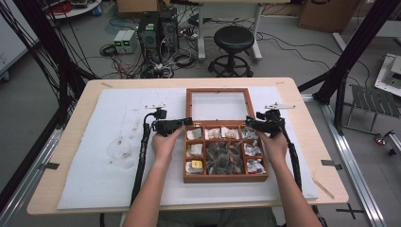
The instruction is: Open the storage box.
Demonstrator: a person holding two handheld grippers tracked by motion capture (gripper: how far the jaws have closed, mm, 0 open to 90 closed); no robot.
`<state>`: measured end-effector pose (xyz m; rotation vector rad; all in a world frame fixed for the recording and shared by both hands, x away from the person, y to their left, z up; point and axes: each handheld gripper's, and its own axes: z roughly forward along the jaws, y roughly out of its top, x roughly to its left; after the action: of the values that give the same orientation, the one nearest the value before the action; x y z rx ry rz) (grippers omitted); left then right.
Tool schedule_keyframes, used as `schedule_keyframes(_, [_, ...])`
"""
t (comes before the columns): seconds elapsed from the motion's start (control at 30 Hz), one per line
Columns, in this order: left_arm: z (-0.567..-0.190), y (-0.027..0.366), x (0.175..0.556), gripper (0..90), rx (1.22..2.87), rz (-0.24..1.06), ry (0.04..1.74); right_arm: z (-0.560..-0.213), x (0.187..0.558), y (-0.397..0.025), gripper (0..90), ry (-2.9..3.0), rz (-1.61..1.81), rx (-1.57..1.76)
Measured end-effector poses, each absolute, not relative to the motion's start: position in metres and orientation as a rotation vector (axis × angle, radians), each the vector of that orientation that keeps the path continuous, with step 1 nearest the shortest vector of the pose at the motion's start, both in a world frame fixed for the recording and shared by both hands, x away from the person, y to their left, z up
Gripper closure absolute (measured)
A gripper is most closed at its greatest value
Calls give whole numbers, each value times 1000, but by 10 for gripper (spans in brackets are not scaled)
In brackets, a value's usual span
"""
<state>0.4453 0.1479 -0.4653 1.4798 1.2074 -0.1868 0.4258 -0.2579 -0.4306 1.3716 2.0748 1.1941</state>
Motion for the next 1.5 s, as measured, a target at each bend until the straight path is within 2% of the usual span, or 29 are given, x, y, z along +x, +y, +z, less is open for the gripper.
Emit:
schedule_keyframes(0.17, [-466,148,447,552,1473,-213,1224,-428,424,-258,424,2067,1197,1359])
schedule_keyframes(0.3, [-469,149,448,514,1455,-241,1240,-425,421,-259,411,2067,1202,1354])
schedule_keyframes(0.67, [-468,148,448,499,1470,-206,1240,-415,407,-265,403,2030,1237,1307])
schedule_keyframes(0.73, [-462,149,445,491,1506,-109,1248,-412,403,-266,401,2025,1244,1293])
schedule_keyframes(0.83, [-459,152,444,484,1507,-77,1251,-409,398,-268,401,2011,1260,1274])
schedule_keyframes(1.03, [-442,151,435,396,1575,75,1240,-402,385,-272,387,1982,1293,1252])
schedule_keyframes(1.1, [-429,146,426,373,1634,181,1190,-398,377,-273,353,1974,1300,1248])
schedule_keyframes(1.13, [-429,146,426,372,1634,181,1190,-396,375,-273,353,1975,1304,1245])
schedule_keyframes(1.27, [-405,137,402,344,1734,368,1083,-392,362,-274,352,1947,1333,1214])
schedule_keyframes(1.5, [-384,131,363,336,1776,505,916,-391,346,-274,349,1940,1345,1194])
